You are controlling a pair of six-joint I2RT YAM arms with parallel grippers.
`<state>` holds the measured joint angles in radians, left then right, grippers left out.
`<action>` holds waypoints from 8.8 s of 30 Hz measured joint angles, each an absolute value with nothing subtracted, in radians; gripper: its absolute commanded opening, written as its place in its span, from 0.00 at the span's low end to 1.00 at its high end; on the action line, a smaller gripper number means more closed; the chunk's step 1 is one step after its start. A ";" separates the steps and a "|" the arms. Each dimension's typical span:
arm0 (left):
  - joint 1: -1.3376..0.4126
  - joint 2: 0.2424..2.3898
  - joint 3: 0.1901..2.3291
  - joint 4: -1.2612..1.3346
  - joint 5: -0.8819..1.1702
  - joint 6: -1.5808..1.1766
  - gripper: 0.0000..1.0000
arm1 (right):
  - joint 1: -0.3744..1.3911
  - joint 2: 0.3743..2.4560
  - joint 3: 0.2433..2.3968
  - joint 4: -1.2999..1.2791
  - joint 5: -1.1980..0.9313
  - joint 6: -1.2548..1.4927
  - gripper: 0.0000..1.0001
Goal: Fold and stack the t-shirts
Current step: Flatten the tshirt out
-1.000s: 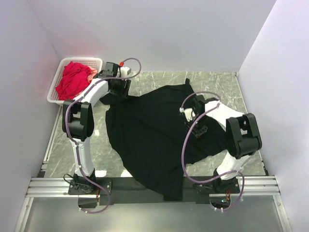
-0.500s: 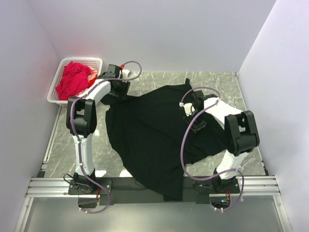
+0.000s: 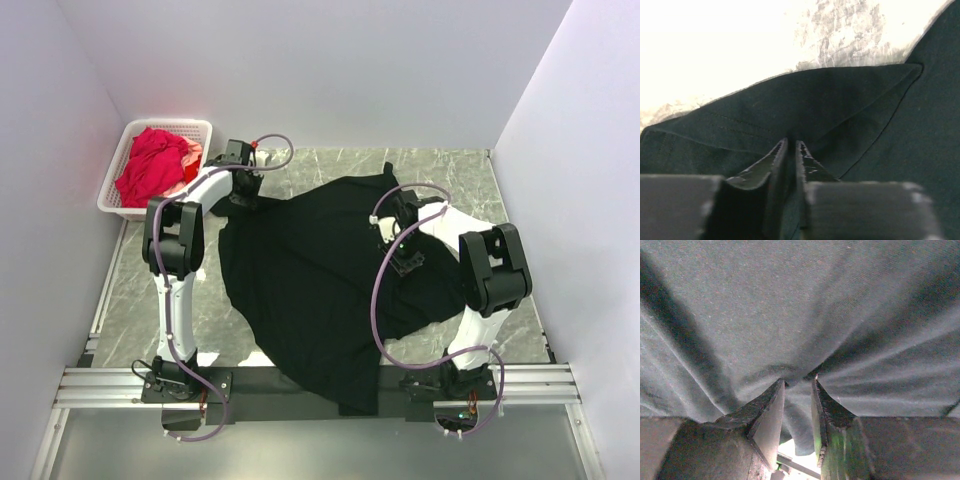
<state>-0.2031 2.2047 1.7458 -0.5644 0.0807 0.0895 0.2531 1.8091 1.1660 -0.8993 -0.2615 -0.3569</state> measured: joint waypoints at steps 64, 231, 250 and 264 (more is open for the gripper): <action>-0.140 2.337 1.972 -0.537 0.275 -0.171 0.61 | 0.371 1.831 1.204 -0.929 -0.343 -0.333 0.41; -0.117 2.484 2.172 -0.614 0.186 0.079 0.69 | 0.059 2.223 1.893 -0.894 -0.067 -0.243 0.32; -0.108 1.877 1.358 -0.590 0.361 0.091 0.69 | 0.033 2.417 2.129 -0.862 0.136 -0.257 0.55; -0.147 1.841 1.219 -0.629 0.271 0.116 0.69 | 0.037 1.707 1.340 -1.030 -0.301 -0.154 0.57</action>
<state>-0.1467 1.8408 1.2186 -0.6292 0.2710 0.1162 0.0372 1.7065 1.3399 -1.0302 -0.3008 -0.1539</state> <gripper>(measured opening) 0.695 0.575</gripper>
